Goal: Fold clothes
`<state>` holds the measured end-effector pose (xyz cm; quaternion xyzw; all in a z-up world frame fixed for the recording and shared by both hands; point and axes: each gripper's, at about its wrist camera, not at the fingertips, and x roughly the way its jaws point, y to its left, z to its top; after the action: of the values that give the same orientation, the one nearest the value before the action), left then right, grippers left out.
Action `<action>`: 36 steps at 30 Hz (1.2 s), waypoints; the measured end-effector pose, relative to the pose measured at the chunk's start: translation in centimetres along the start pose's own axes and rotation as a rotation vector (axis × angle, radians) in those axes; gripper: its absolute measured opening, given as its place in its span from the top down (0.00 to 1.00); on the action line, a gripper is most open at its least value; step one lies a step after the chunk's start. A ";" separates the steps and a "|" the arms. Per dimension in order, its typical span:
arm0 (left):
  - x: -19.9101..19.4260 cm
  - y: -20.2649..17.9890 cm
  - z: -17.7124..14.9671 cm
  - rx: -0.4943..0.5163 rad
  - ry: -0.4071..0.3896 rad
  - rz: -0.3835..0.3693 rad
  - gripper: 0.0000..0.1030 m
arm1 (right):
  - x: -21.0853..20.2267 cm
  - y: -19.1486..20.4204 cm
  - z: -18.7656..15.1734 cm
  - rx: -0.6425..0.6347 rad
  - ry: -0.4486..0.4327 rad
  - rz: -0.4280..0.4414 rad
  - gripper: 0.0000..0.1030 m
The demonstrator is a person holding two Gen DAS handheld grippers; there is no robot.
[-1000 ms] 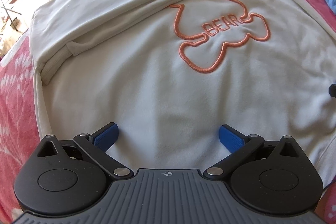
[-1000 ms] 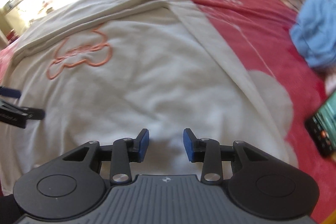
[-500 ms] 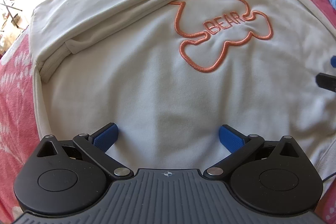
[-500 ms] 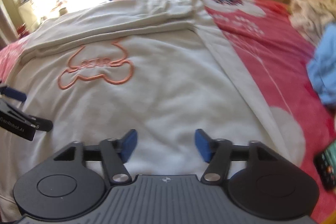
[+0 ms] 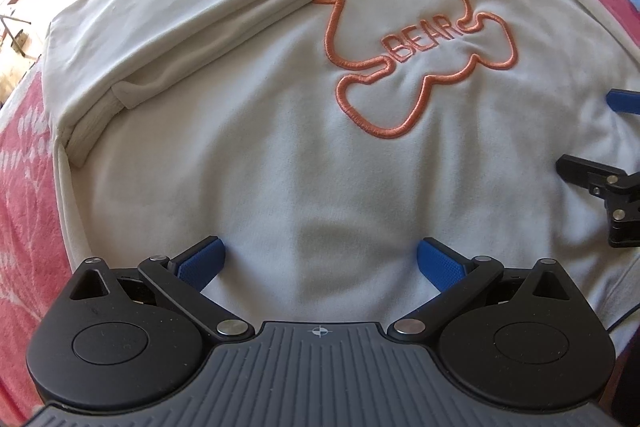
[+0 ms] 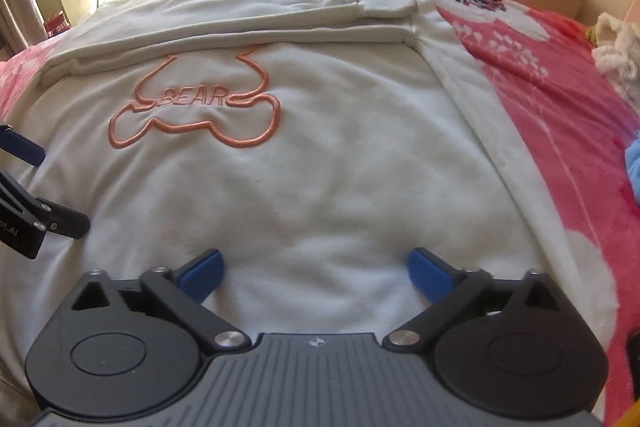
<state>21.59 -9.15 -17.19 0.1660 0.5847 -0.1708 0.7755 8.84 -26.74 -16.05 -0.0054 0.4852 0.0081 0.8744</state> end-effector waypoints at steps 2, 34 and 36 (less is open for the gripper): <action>0.1 0.3 -0.1 0.013 -0.013 -0.011 0.00 | 0.1 0.1 -0.1 0.002 -0.004 -0.005 0.00; 4.2 2.5 6.5 0.097 0.328 -0.044 0.00 | 0.0 0.4 -0.5 0.049 -0.013 -0.046 0.00; 4.4 2.2 6.4 0.084 0.313 -0.015 0.00 | -0.1 0.3 -0.6 0.047 -0.019 -0.038 0.00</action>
<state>29.15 -10.41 -19.63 0.2185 0.6919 -0.1732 0.6660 8.30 -26.47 -16.32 0.0059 0.4767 -0.0198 0.8788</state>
